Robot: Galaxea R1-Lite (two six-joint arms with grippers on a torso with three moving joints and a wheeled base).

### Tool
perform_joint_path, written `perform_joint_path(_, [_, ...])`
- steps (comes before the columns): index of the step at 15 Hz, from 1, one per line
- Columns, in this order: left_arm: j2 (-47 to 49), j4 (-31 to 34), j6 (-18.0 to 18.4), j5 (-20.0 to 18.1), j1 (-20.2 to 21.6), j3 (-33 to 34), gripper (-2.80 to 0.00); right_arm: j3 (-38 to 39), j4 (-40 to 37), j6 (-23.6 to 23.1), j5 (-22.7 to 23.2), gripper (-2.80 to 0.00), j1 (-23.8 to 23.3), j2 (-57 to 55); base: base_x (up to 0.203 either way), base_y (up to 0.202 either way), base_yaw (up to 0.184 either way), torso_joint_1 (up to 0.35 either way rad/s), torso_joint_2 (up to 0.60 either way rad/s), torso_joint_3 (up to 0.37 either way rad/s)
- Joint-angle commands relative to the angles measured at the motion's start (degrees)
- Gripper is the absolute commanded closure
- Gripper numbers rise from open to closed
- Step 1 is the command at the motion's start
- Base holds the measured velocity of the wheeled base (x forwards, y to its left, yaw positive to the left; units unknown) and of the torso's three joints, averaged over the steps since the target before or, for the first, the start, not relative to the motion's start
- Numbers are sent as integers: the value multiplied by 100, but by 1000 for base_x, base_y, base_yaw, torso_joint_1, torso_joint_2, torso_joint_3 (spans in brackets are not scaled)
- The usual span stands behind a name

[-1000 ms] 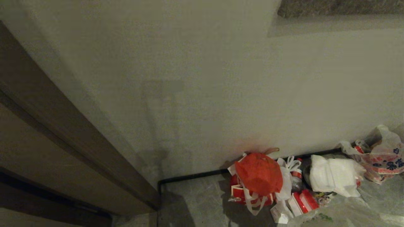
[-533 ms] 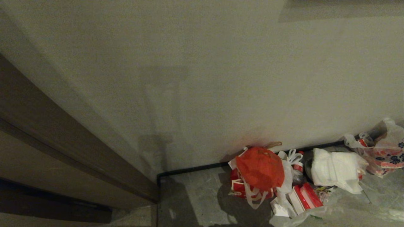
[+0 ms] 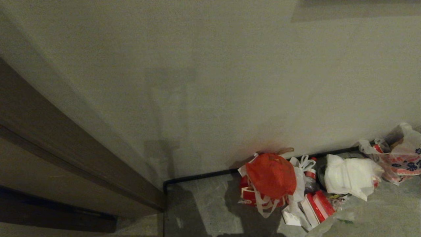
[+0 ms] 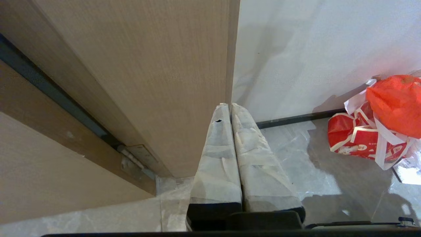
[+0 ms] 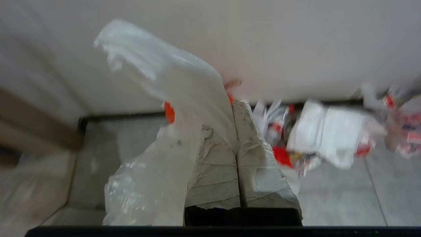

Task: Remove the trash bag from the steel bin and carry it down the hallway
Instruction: Put the trash bag at the door

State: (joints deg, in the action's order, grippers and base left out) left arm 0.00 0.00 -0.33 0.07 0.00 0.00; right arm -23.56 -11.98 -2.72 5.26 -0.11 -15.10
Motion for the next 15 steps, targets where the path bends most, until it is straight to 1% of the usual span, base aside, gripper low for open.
perform_joint_path(1, [9,0,-2,1,0,9,0,-489,-177,0,56,0,9,-1192,0,0,0,0,0,0])
perform_joint_path(2, [9,0,-2,1,0,2,0,-611,-239,3,181,0,20,-1654,0,0,0,0,0,0])
perform_joint_path(3, [9,0,-6,1,0,9,0,-720,-270,-12,407,0,45,-2154,0,0,0,0,0,0])
perform_joint_path(4, [9,0,-3,1,0,2,0,-863,-269,-64,587,0,85,-2646,0,0,0,0,0,0])
perform_joint_path(5, [9,0,-2,1,0,7,0,-1020,-265,-177,663,0,114,-3125,0,0,0,0,0,0])
perform_joint_path(8, [9,0,-3,1,0,9,0,-1343,-248,-613,599,0,232,-4462,0,0,0,0,0,0])
perform_joint_path(10, [9,0,-2,1,0,9,0,-1452,-181,-847,557,0,407,-5090,0,0,0,0,0,0])
perform_joint_path(11, [9,0,-2,1,0,5,0,-1500,-25,-968,544,0,464,-5350,0,0,0,0,0,0])
perform_joint_path(12, [9,0,-2,1,0,9,0,-1529,208,-1037,523,-148,494,-5523,0,0,0,0,0,0])
perform_joint_path(13, [9,0,-2,1,0,8,0,-1656,325,-1047,506,-280,508,-5614,0,0,0,0,0,0])
perform_joint_path(14, [9,0,-2,1,0,4,0,-1712,308,-1065,434,-280,533,-5743,0,0,0,0,0,0])
perform_joint_path(15, [9,0,-2,1,0,8,0,-1740,310,-1074,286,-280,690,-5785,0,0,0,0,0,0])
